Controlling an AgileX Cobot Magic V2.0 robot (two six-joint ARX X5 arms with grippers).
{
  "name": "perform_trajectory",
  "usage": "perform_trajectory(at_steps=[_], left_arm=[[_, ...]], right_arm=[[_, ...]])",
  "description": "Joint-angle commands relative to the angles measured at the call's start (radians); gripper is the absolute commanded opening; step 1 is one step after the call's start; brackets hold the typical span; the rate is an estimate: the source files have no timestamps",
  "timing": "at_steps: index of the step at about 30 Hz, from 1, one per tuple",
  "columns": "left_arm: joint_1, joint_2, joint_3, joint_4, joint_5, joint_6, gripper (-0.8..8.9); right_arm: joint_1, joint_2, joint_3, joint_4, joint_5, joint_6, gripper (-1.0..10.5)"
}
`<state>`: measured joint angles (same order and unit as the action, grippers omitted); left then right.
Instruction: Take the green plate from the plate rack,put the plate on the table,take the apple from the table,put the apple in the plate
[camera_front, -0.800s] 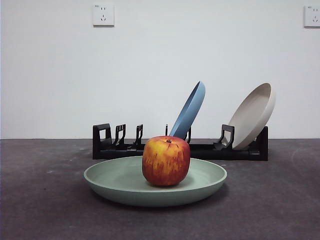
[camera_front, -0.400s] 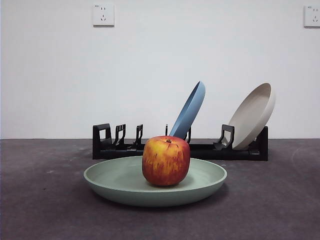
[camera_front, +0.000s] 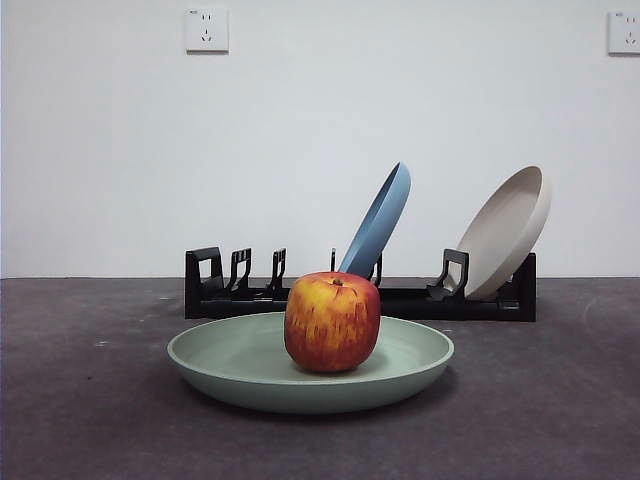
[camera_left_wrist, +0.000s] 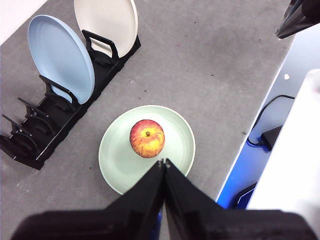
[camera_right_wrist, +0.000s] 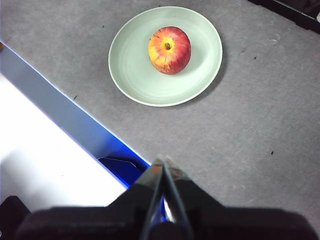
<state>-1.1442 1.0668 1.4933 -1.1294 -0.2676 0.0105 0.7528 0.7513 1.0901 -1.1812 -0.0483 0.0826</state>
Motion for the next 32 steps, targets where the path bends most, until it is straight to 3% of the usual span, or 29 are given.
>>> perform_trajectory(at_steps=[1, 5, 10, 14, 20, 23, 32], left_arm=[[0.031, -0.010, 0.000, 0.009, -0.020, 0.050, -0.04], [0.157, -0.042, -0.002, 0.127, -0.044, 0.082, -0.04], [0.422, -0.145, -0.066, 0.428, 0.066, 0.145, -0.04], [0.640, -0.271, -0.219, 0.694, 0.204, 0.155, -0.04], [0.894, -0.476, -0.528, 1.025, 0.213, 0.170, -0.04], [0.978, -0.570, -0.683, 1.112, 0.214, 0.170, -0.04], [1.110, -0.806, -1.065, 1.133, 0.217, 0.164, -0.04]], right_arm=[[0.002, -0.001, 0.002, 0.004, 0.002, 0.006, 0.0], [0.002, -0.001, 0.002, 0.004, 0.002, 0.006, 0.0], [0.002, -0.001, 0.002, 0.004, 0.002, 0.006, 0.0], [0.002, -0.001, 0.002, 0.004, 0.002, 0.006, 0.0], [0.002, -0.001, 0.002, 0.004, 0.003, 0.006, 0.0], [0.002, -0.001, 0.002, 0.004, 0.002, 0.006, 0.0], [0.002, -0.001, 0.002, 0.004, 0.003, 0.006, 0.0]])
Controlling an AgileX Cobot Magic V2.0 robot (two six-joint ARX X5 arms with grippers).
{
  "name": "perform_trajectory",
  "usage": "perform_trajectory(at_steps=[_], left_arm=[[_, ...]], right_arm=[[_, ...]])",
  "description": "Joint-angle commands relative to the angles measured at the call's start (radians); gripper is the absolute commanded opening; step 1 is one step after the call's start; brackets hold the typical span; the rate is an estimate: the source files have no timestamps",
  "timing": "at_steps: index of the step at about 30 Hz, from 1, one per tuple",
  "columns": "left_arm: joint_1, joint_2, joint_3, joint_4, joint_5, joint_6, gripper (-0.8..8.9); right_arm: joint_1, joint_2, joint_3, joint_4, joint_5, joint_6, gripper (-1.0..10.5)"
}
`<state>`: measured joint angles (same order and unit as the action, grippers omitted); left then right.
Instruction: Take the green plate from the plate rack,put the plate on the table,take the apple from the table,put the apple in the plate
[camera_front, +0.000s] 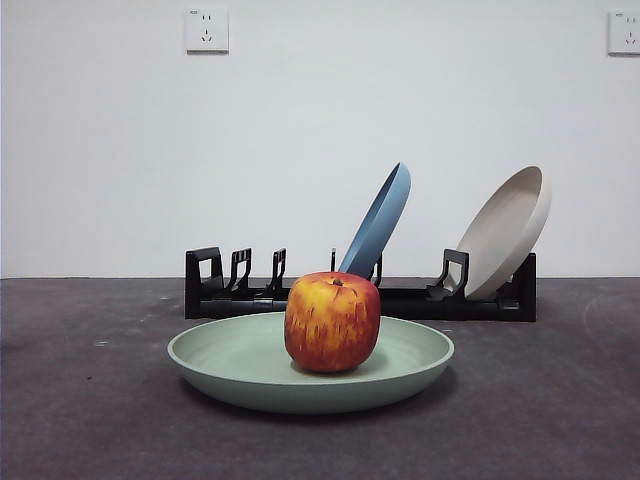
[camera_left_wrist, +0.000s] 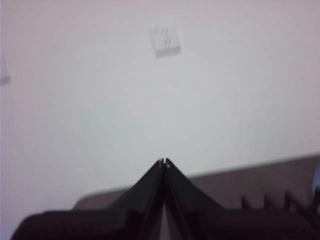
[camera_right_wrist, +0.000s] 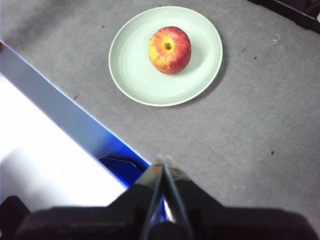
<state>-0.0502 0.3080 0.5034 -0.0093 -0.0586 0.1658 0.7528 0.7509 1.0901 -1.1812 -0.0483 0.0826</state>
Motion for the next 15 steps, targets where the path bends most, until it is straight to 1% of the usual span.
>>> perform_trajectory(at_steps=[1, 7, 15], left_arm=[[0.022, -0.069, -0.114, 0.017, 0.010, 0.000, -0.04], [0.032, -0.176, -0.290, 0.017, 0.009, -0.024, -0.04], [0.032, -0.285, -0.448, 0.016, 0.008, -0.042, -0.04]], right_arm=[[0.002, 0.000, 0.002, 0.004, 0.002, 0.006, 0.0], [0.002, 0.000, 0.002, 0.004, 0.002, 0.006, 0.0], [0.002, 0.000, 0.002, 0.004, 0.002, 0.006, 0.0]])
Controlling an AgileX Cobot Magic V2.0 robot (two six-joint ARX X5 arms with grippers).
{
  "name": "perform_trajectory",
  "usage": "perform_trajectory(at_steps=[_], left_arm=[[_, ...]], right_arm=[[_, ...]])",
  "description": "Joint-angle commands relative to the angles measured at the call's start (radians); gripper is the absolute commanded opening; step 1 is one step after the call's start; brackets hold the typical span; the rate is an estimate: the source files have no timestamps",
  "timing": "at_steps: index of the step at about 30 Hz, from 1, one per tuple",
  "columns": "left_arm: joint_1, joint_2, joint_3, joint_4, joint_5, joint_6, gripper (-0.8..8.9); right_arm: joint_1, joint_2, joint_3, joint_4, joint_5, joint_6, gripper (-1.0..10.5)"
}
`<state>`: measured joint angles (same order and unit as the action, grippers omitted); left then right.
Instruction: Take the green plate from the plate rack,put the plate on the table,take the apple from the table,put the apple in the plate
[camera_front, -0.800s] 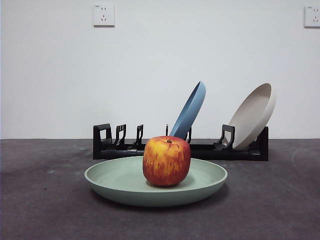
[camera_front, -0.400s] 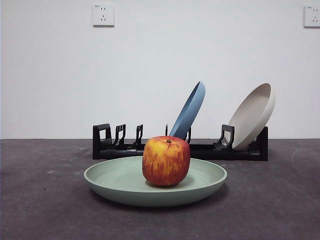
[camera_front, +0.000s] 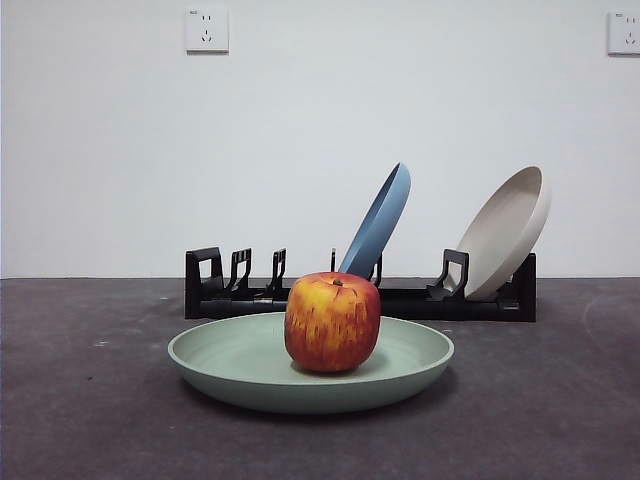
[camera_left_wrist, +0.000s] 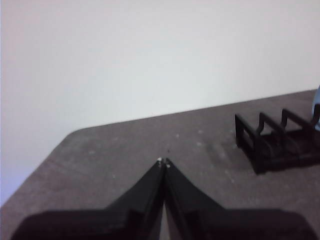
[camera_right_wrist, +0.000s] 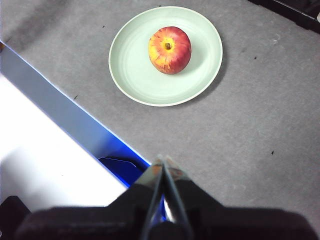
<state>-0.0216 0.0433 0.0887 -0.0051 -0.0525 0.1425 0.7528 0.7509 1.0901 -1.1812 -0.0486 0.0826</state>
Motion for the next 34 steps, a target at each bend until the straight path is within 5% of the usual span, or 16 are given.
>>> perform_trajectory(at_steps=[1, 14, 34], left_arm=[[0.004, -0.032, -0.049, 0.012, 0.002, -0.019, -0.04], [0.004, -0.042, -0.085, -0.182, 0.006, -0.071, -0.04], [0.004, -0.042, -0.085, -0.178, 0.055, -0.083, -0.04]], right_arm=[[0.002, 0.000, 0.002, 0.004, 0.003, 0.006, 0.0], [0.002, 0.000, 0.002, 0.004, 0.003, 0.006, 0.0], [0.002, 0.000, 0.002, 0.004, 0.003, 0.006, 0.0]])
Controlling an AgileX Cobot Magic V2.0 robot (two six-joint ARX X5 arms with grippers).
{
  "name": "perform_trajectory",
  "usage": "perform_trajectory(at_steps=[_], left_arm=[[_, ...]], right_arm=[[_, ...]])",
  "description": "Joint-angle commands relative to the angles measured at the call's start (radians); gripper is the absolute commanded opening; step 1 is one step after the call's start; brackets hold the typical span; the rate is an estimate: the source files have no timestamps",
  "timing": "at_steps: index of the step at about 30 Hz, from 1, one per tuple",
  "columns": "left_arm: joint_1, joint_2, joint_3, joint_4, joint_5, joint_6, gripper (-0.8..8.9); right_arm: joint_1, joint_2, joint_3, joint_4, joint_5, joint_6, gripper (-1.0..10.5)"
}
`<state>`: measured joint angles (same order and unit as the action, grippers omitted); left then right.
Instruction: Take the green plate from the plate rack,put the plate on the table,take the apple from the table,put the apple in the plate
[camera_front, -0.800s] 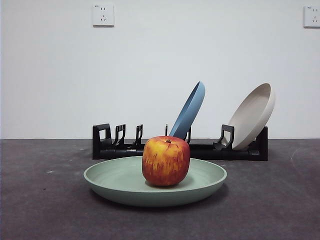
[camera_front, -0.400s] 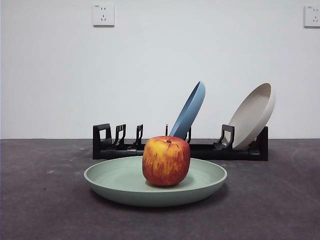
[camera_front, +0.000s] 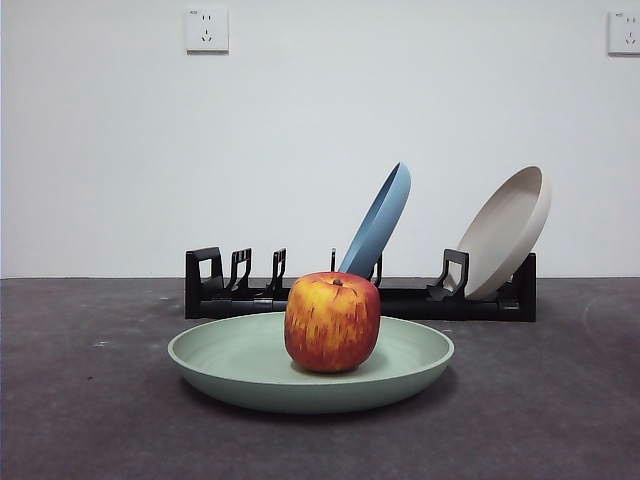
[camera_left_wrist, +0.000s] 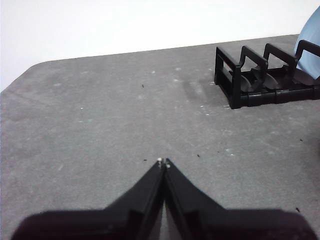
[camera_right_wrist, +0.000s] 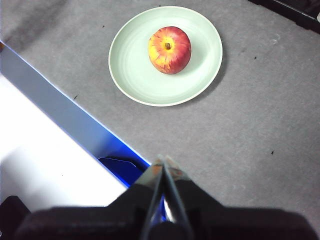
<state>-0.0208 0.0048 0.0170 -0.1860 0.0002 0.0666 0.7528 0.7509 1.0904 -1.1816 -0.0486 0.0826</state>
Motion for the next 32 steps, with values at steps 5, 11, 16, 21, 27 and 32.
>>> perform_trajectory(at_steps=[5, 11, 16, 21, 27, 32], left_arm=[[0.003, -0.003, -0.013, 0.003, 0.002, -0.007, -0.03], [0.003, -0.003, -0.013, 0.003, 0.002, -0.007, -0.04], [0.003, -0.003, -0.013, 0.003, 0.002, -0.007, -0.03], [0.003, -0.003, -0.013, 0.003, 0.002, -0.007, -0.04], [0.003, -0.003, -0.013, 0.003, 0.002, -0.007, -0.03], [0.003, -0.003, -0.013, 0.003, 0.002, -0.007, -0.03]], right_arm=[[0.002, 0.000, 0.002, 0.004, 0.003, 0.006, 0.0], [-0.021, -0.023, 0.002, -0.003, 0.003, 0.006, 0.0], [-0.165, -0.090, -0.005, 0.019, -0.005, -0.074, 0.0], [-0.389, -0.230, -0.130, 0.273, -0.005, -0.083, 0.0], [-0.563, -0.425, -0.440, 0.645, -0.070, -0.083, 0.0], [-0.639, -0.545, -0.714, 0.903, -0.081, -0.065, 0.0]])
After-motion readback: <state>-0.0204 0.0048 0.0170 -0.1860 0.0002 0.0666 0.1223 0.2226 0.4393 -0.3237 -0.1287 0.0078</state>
